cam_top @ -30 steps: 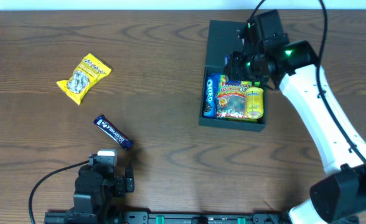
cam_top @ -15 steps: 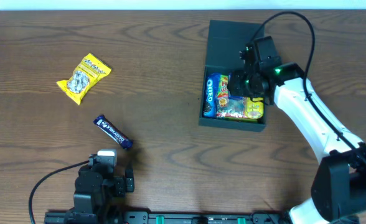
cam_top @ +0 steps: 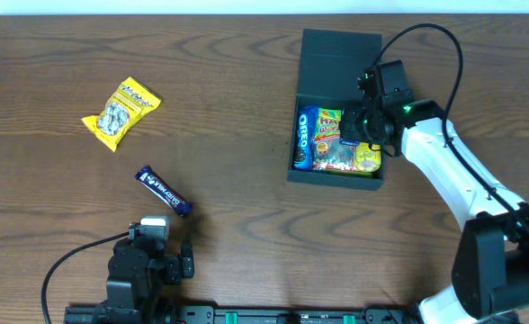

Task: Pack container
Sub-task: 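Carry the Eclipse tin left over the box, then lower the Eclipse tin between the Oreo pack and Mentos tube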

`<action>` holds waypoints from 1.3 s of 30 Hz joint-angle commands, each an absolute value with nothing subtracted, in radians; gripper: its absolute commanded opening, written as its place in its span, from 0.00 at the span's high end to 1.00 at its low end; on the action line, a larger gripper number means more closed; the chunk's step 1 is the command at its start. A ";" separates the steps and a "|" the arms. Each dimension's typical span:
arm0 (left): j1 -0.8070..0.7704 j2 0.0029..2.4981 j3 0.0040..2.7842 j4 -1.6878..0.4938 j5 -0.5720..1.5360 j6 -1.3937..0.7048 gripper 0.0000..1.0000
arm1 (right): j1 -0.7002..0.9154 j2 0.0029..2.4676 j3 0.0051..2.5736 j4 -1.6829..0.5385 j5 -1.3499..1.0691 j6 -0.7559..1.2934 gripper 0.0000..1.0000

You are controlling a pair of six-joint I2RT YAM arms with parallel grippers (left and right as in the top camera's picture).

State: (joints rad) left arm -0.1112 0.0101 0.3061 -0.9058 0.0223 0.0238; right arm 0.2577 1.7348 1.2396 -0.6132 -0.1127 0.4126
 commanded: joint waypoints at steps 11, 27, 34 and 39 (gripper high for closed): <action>-0.105 0.004 0.270 -0.931 0.012 0.031 0.05 | 0.254 1.813 1.232 -0.537 -0.101 0.403 0.99; -0.105 0.004 0.270 -0.931 0.012 0.031 0.05 | 0.254 1.843 1.231 -0.558 -0.094 0.373 0.98; -0.105 0.004 0.270 -0.931 0.012 0.031 0.05 | 0.263 1.843 1.231 -0.635 -0.101 0.400 0.99; -0.105 0.004 0.270 -0.931 0.012 0.031 0.05 | 0.279 1.840 1.231 -0.658 -0.117 0.434 0.99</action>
